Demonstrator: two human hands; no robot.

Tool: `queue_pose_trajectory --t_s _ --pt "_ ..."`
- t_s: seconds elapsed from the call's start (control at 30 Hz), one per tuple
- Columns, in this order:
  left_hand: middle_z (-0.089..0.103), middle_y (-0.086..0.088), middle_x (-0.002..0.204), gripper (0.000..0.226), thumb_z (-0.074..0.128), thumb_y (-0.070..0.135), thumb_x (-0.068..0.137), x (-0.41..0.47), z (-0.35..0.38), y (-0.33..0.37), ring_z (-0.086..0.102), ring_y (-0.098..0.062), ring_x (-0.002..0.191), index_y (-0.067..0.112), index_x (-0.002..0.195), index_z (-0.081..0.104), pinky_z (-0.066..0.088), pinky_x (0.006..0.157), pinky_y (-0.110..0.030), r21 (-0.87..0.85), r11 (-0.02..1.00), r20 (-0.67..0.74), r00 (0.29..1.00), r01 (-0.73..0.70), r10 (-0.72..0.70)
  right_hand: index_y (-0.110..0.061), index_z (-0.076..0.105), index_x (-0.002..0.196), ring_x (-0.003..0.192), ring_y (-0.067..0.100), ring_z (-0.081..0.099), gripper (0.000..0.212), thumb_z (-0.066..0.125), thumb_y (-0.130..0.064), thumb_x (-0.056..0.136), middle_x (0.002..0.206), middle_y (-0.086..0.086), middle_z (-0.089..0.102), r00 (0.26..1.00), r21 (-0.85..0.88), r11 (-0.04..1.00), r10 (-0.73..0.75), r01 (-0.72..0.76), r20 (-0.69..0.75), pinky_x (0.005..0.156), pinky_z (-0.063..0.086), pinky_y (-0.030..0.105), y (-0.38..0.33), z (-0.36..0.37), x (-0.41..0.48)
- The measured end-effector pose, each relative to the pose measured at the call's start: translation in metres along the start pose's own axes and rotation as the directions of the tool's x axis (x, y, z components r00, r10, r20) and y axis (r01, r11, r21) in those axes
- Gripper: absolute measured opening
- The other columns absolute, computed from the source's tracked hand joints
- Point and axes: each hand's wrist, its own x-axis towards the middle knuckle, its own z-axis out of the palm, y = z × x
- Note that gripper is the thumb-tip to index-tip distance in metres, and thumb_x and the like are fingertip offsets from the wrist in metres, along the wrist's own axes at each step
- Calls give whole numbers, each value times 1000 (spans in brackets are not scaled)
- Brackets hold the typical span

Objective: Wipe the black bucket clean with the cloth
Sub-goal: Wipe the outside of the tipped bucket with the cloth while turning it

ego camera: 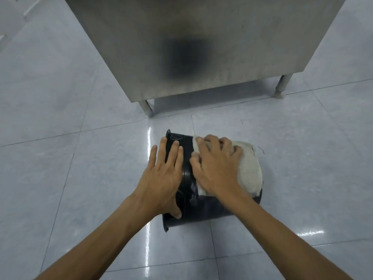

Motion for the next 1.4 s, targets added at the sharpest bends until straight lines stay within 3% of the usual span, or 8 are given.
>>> queue_pose_trajectory --t_s 0.1,0.37,0.53,0.63,0.73,0.87,1.23,1.4 --pt "-24 -19 160 160 75 81 50 -2 -2 1 -34 -44 140 4 148 -24 -9 118 -59 -14 1000 29 999 21 -21 -24 56 140 120 28 41 52 30 -46 102 138 1 53 997 23 999 40 -42 63 100 34 52 -5 -4 27" --pt "-27 -19 159 161 77 79 49 0 1 -1 -38 -42 138 5 148 -26 -15 116 -57 -37 999 1 1000 10 -10 -19 62 136 107 28 49 52 41 -42 94 128 4 60 987 87 996 -8 22 -158 90 39 48 9 3 -61" --pt "-25 -19 159 161 76 80 48 -4 1 2 -38 -44 137 4 148 -24 -13 117 -58 -30 1000 -2 1000 8 -8 -26 67 129 101 18 37 48 31 -41 101 124 -1 55 1000 54 998 30 -29 -11 89 33 44 25 -5 20" --pt "-27 -18 159 162 76 81 48 -1 -1 3 -37 -43 138 5 148 -25 -7 118 -60 -27 999 16 1000 24 -23 -27 70 126 111 20 43 47 32 -40 102 131 -2 56 999 64 998 6 -9 43 97 34 49 30 -4 40" --pt "-28 -17 159 163 78 79 47 2 -1 0 -36 -43 139 5 148 -26 -6 118 -59 -32 999 27 999 36 -35 -29 49 148 133 23 45 55 24 -47 102 147 -5 50 999 46 998 -34 33 23 115 28 58 31 3 8" --pt "-28 -16 159 163 80 77 46 7 -2 -6 -36 -40 140 6 148 -27 -8 118 -58 -33 999 22 1000 10 -9 -24 29 163 159 28 19 62 32 -47 105 170 -5 28 991 73 990 -111 116 -74 124 13 63 30 24 -67" --pt "-10 -14 162 161 71 88 42 24 -9 -14 -28 -39 142 6 152 -15 -12 114 -46 -96 995 -3 1000 -15 15 -26 42 155 153 31 30 67 17 -62 105 160 -6 45 992 90 996 -20 8 128 121 12 68 13 7 45" --pt "-2 -18 163 158 70 88 43 30 -13 -18 -30 -33 137 3 153 -5 -26 109 -43 -53 998 -19 999 -42 41 -17 44 154 150 36 35 73 23 -66 104 158 5 48 993 19 997 -76 78 -86 119 22 66 1 22 4"
